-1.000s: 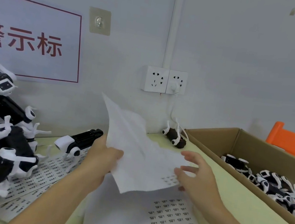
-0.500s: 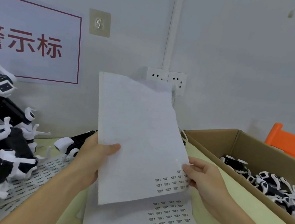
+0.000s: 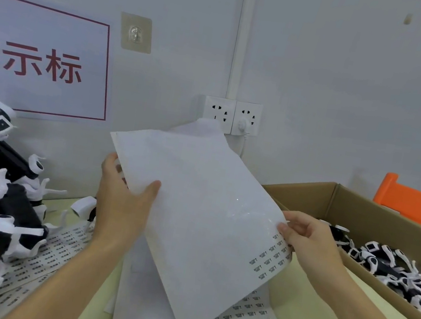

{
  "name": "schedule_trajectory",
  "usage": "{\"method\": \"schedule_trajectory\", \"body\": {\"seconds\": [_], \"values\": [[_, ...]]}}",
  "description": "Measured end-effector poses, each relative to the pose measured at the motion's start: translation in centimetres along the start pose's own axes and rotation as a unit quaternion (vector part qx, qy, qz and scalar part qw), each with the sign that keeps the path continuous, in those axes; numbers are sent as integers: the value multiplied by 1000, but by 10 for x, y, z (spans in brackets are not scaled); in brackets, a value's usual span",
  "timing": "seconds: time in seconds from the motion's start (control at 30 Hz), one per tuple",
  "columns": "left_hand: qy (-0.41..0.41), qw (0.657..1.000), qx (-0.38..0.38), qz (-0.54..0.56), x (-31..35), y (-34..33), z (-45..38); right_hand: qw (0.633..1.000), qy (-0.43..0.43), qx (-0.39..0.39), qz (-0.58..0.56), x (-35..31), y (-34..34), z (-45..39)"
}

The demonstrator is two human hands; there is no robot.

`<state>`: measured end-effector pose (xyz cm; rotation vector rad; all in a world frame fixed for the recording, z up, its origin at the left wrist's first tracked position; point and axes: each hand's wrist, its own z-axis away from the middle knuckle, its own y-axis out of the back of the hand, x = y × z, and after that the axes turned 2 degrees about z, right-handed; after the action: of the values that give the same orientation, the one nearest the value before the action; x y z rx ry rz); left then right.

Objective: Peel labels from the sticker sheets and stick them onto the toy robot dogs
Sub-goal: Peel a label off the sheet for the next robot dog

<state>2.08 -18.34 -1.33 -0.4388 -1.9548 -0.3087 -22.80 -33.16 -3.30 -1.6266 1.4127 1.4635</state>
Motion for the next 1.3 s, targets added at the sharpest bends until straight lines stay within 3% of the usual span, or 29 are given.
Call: {"method": "schedule_trajectory", "body": {"seconds": [0.1,0.17,0.23,0.3,0.37,0.47,0.63,1.1,1.3], "values": [[-121,973,66,-185,5,-10,18,999,-17,-16,-27,1,-9,4],[-192,951,60,-233,10,-16,30,998,-26,-33,-41,2,-16,7],[-264,934,0,-239,13,-23,42,997,-35,-39,-63,3,-24,10],[-318,919,-108,-209,12,-36,59,995,-41,-43,-84,4,-34,15],[-346,880,-222,-238,5,-49,80,991,-51,-54,-112,4,-45,20],[-313,861,-303,-264,-18,-56,93,982,-80,-93,-146,7,-52,23],[-232,896,-312,-215,-39,-49,84,966,-119,-184,-137,12,-43,17],[-205,903,-322,-197,-37,-48,86,974,-98,-167,-117,10,-48,21],[-242,919,-269,-159,-29,-51,85,986,-54,-132,-81,7,-48,23]]}}
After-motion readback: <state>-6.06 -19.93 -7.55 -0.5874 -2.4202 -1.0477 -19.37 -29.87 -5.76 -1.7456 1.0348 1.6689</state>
